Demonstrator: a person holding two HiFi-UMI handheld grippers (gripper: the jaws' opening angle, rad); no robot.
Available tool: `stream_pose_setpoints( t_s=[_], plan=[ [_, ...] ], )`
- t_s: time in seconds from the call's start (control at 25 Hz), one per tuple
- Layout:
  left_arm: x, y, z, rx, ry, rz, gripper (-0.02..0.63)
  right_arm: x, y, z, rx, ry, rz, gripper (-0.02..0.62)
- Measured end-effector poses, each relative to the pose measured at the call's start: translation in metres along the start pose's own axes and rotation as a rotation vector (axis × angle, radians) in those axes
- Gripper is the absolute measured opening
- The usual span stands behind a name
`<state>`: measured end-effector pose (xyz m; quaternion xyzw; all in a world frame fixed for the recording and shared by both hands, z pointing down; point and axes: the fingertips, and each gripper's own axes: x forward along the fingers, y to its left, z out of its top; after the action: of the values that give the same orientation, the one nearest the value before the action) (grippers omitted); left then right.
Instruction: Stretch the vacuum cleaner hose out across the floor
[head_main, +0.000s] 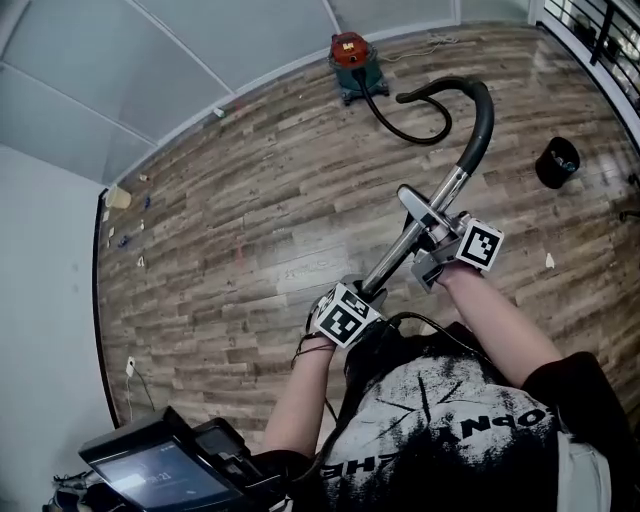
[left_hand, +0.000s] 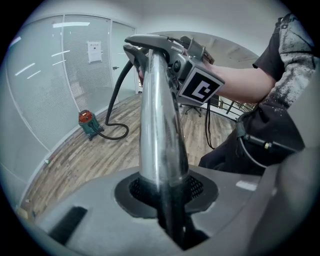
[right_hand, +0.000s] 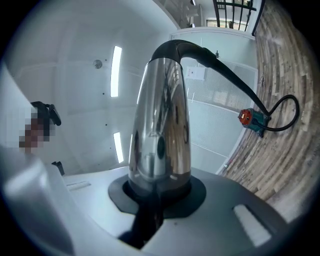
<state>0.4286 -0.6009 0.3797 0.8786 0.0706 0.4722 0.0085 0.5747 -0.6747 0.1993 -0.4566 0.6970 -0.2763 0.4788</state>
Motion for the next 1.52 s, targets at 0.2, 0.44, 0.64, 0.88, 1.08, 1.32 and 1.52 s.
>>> stream_pose_setpoints(
  t_s=[0.2,0.44,0.64,0.88,1.08,1.32,1.52],
  plan=[
    [-0.001,-0.031,-0.012,-0.011,0.005,0.002,0.091,-0.024,0.015,-0.013,0.01,0.009,0.01,0.052],
    [-0.012,-0.044,-0.011,0.05,-0.019,-0.007,0.091,-0.039,0.038,-0.015,-0.041,-0.032,0.008,0.052],
    [-0.029,-0.049,-0.018,0.118,-0.049,-0.017,0.091,-0.043,0.07,-0.024,-0.109,-0.078,0.03,0.052],
    [-0.064,-0.075,-0.071,0.174,-0.058,-0.058,0.091,-0.058,0.11,-0.08,-0.173,-0.124,-0.017,0.052],
    [-0.087,-0.098,-0.122,0.233,-0.064,-0.106,0.091,-0.077,0.136,-0.132,-0.205,-0.178,-0.043,0.052],
    [-0.106,-0.127,-0.145,0.292,-0.097,-0.121,0.091,-0.101,0.175,-0.164,-0.267,-0.208,-0.048,0.052],
    [-0.118,-0.152,-0.151,0.32,-0.095,-0.108,0.089,-0.121,0.205,-0.172,-0.29,-0.227,-0.022,0.052]
  ],
)
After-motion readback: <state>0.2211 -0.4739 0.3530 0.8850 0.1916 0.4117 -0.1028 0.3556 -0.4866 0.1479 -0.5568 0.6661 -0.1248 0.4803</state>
